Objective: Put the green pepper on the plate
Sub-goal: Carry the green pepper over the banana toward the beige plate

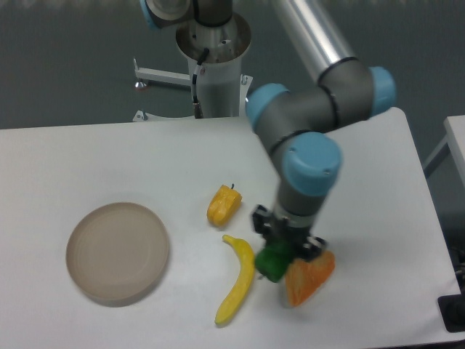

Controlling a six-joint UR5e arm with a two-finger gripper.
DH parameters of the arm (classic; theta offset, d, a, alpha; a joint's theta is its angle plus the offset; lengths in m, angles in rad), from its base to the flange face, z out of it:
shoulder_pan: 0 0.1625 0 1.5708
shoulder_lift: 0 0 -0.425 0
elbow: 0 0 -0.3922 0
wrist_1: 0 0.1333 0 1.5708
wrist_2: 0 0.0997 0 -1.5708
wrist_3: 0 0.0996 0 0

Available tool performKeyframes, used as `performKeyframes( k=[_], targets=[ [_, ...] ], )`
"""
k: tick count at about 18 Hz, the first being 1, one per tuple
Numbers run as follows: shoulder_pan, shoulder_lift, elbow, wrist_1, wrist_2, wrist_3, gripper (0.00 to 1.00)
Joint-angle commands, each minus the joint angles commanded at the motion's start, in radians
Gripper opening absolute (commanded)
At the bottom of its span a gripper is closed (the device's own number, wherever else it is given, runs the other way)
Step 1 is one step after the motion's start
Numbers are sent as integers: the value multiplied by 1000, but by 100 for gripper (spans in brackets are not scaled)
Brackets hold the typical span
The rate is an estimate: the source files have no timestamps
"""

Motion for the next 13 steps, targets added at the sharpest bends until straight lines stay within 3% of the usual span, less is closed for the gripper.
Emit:
performKeyframes(
  k=[4,9,13],
  targets=[
    [-77,23,-37,48,3,-195,36],
    [-164,43,-135,176,28,-310,36],
    [-229,40,-149,187,49,-352,36]
  ],
)
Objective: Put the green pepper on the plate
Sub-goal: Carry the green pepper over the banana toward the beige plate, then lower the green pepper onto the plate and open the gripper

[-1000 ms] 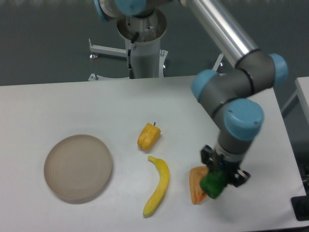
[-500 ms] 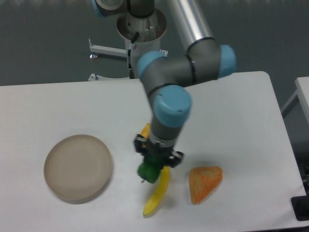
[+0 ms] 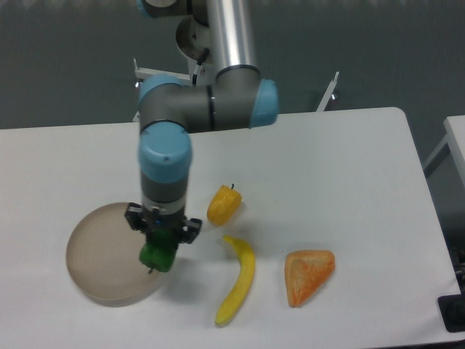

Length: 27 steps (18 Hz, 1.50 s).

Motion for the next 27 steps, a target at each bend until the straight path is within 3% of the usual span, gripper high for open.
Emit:
performKeyframes(
  k=[7,12,27],
  targets=[
    [-57,-18,-34,23,14,11,37],
    [-65,-18,-92,87,19,15,37],
    [-72,-41,-101,113,43,18,38]
  ],
)
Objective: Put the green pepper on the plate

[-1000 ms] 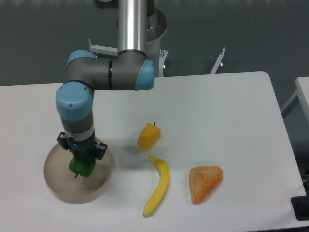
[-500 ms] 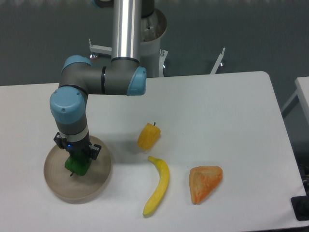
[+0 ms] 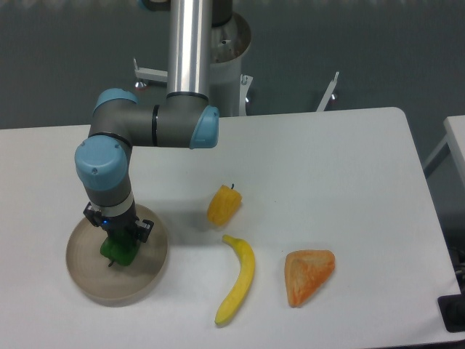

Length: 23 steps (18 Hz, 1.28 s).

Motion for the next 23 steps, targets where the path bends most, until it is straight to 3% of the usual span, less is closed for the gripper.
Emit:
performKeyframes(
  k=[6,9,11,16,19,23],
  targets=[
    [0,-2,0,2,0,2,42],
    [0,0,0,0,0,3,52],
    [0,0,2,2,3,15,67],
    [2,11,2,0,5,32,91],
    [0,24,-2,-2,43,50,99],
    [14,69,-8,-18,44,153,100]
  ],
)
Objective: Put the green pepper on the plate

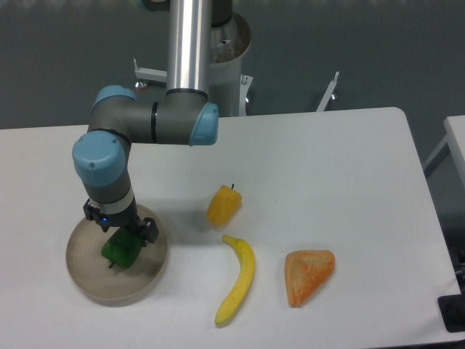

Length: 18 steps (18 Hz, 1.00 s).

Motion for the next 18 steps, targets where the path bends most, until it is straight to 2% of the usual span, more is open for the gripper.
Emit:
performKeyframes(
  k=[3,6,11,15,18],
  targets=[
    [69,48,-24,-14,12,120,100],
    [146,87,-28,-57,14,232,100],
    [271,107,-26,-66,54,420,100],
    [336,121,-23,-66,55,494,100],
    [357,118,-20,-64,55,526,100]
  ],
)
